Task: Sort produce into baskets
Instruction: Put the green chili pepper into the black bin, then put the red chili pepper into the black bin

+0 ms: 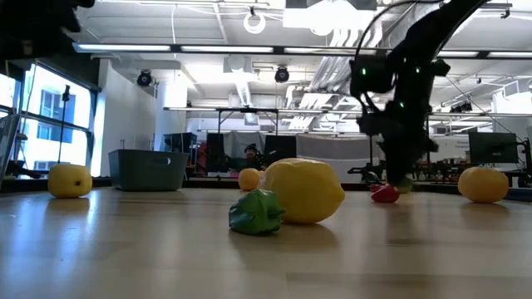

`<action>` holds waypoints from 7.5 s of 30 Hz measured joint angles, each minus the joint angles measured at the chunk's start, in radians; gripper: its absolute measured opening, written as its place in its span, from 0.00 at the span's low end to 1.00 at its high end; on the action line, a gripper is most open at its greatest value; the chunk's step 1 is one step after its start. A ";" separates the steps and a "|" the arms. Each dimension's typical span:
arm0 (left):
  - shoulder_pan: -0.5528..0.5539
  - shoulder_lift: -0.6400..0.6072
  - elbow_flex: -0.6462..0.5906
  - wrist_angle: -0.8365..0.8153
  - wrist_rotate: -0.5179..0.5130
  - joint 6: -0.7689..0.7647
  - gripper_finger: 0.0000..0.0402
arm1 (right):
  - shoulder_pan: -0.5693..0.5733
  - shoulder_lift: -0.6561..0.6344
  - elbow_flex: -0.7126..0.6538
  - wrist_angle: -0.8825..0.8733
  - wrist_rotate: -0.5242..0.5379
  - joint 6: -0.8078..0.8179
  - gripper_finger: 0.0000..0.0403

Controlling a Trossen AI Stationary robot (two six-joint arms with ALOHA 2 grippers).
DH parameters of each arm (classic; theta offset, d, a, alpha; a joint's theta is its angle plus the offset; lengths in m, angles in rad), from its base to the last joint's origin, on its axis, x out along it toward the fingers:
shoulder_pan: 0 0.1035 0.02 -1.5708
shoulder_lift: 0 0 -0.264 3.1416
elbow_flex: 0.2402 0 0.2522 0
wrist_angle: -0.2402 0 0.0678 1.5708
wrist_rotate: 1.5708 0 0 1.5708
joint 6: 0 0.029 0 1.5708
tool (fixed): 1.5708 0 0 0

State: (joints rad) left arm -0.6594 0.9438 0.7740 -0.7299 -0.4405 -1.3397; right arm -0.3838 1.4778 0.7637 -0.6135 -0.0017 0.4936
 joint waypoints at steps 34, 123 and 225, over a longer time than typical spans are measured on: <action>0.520 0.205 0.072 0.938 0.200 0.705 0.37 | 0.460 -0.080 0.261 1.170 0.126 -0.083 0.01; -0.211 0.328 0.171 -0.189 0.309 0.002 0.03 | 0.383 -0.021 0.374 0.646 0.136 -0.121 0.49; -0.270 -0.342 -0.194 -0.061 -0.266 0.291 0.00 | 0.704 1.089 1.535 0.540 0.183 0.020 0.05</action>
State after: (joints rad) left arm -0.9295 0.6014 0.5804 -0.7908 -0.7064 -1.0485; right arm 0.3200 2.5664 2.2989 -0.0737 0.1811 0.5138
